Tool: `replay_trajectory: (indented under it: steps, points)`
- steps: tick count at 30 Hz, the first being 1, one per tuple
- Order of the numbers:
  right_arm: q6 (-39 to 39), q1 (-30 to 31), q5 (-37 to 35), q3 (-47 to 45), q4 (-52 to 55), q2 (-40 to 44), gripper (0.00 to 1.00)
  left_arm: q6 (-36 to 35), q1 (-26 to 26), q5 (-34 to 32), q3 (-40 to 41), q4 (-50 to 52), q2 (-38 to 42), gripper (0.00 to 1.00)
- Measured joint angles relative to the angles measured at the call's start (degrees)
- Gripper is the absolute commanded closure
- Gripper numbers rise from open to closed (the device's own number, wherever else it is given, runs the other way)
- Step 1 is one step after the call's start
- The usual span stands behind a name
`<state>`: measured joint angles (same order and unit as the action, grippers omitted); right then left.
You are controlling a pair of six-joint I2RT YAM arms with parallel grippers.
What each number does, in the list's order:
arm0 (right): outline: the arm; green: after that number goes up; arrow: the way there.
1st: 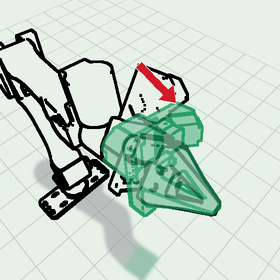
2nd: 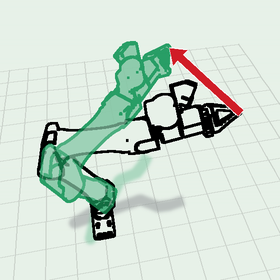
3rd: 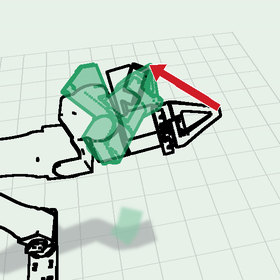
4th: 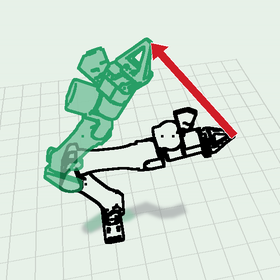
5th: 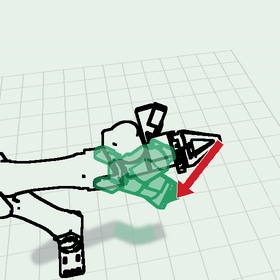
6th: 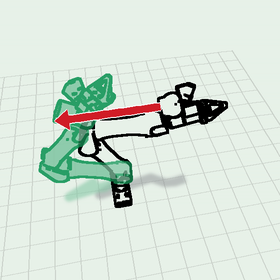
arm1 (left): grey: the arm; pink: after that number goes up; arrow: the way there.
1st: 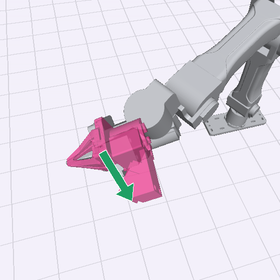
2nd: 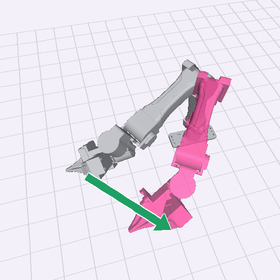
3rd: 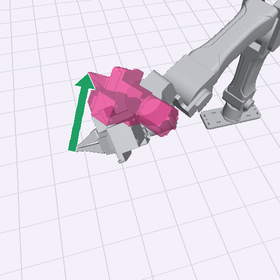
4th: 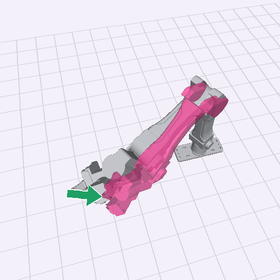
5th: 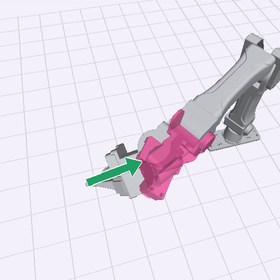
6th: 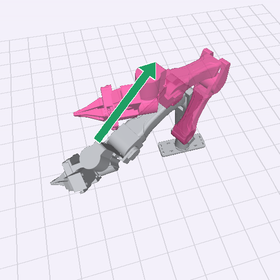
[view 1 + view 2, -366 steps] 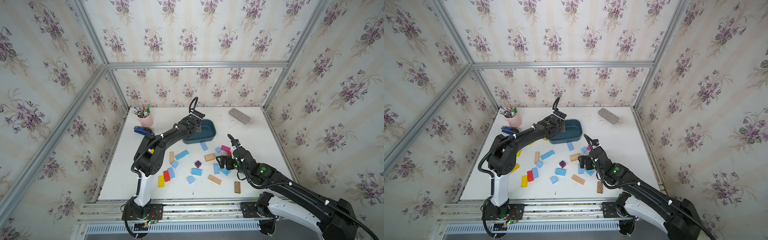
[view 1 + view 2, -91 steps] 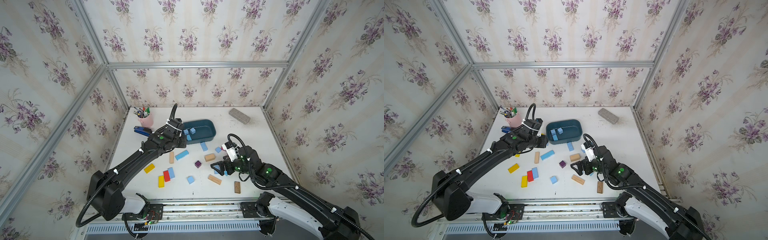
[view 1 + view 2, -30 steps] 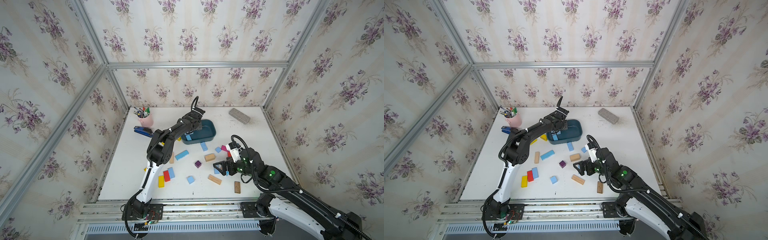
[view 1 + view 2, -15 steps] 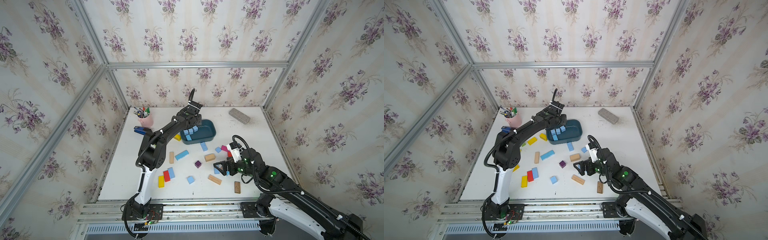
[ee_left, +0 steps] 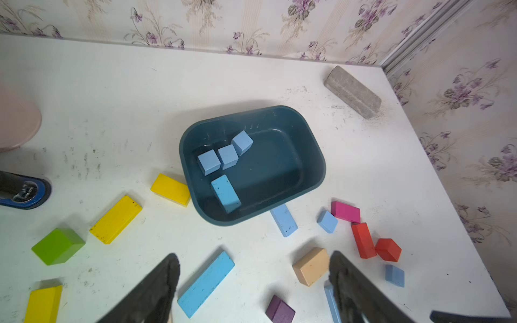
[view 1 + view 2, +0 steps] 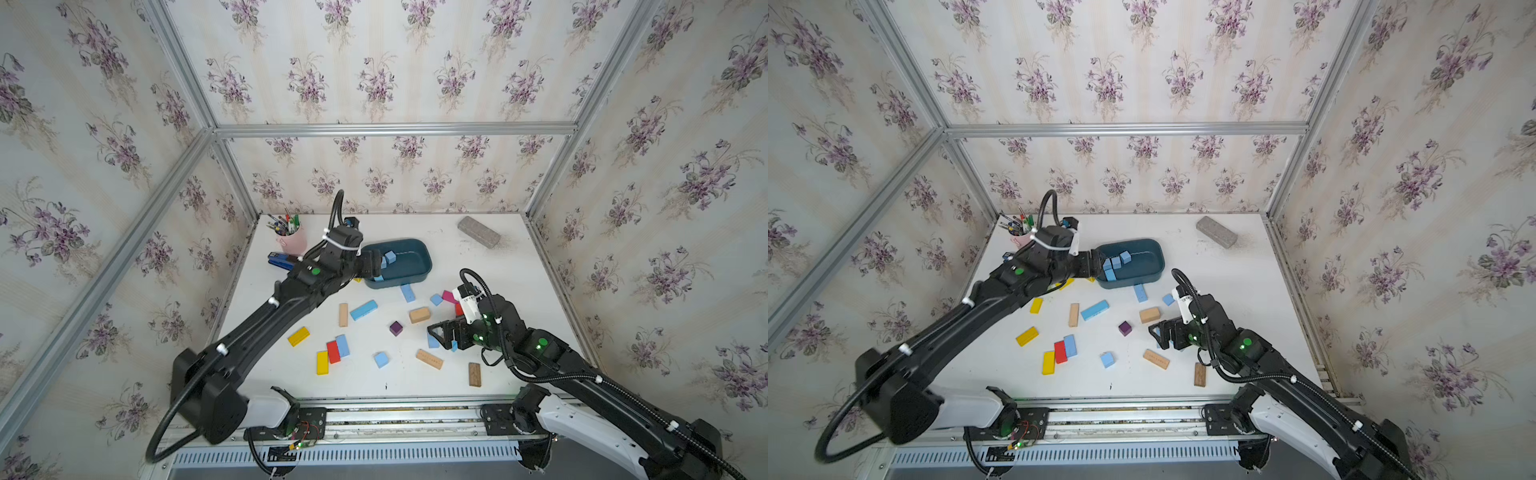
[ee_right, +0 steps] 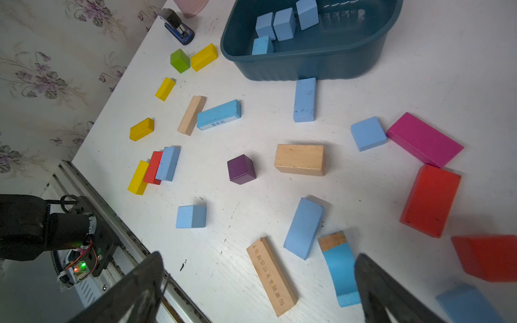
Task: Pick out the blue building blocks
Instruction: Pick up the building block from the center of the board.
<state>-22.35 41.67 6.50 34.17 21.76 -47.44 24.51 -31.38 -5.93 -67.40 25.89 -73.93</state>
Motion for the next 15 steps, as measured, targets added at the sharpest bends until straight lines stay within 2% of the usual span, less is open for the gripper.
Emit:
replay_trajectory:
  steps: [1, 5, 8, 12, 15]
  points:
    - [0.0, 0.0, -0.5, 0.1, 0.0, -0.7, 0.0, -0.1, 0.0, 0.0, 2.5, 0.0, 2.8, 0.01]
    - [-0.4, 0.0, -2.5, 0.4, 0.2, -4.2, 0.0, -1.7, 0.0, 1.7, 10.9, 0.3, 11.9, 0.01]
    - [-1.1, 0.0, -4.4, 0.9, 0.4, -7.0, 0.01, -3.7, 0.0, 4.1, 14.1, 1.6, 16.2, 0.01]
    - [-2.2, 0.2, -7.6, 1.6, 0.9, -10.8, 0.06, -8.0, 0.2, 7.9, 14.7, 4.2, 18.4, 0.01]
    - [-3.2, 0.3, -10.6, 2.1, 1.0, -13.3, 0.13, -12.1, 0.2, 11.4, 15.0, 5.7, 18.5, 0.01]
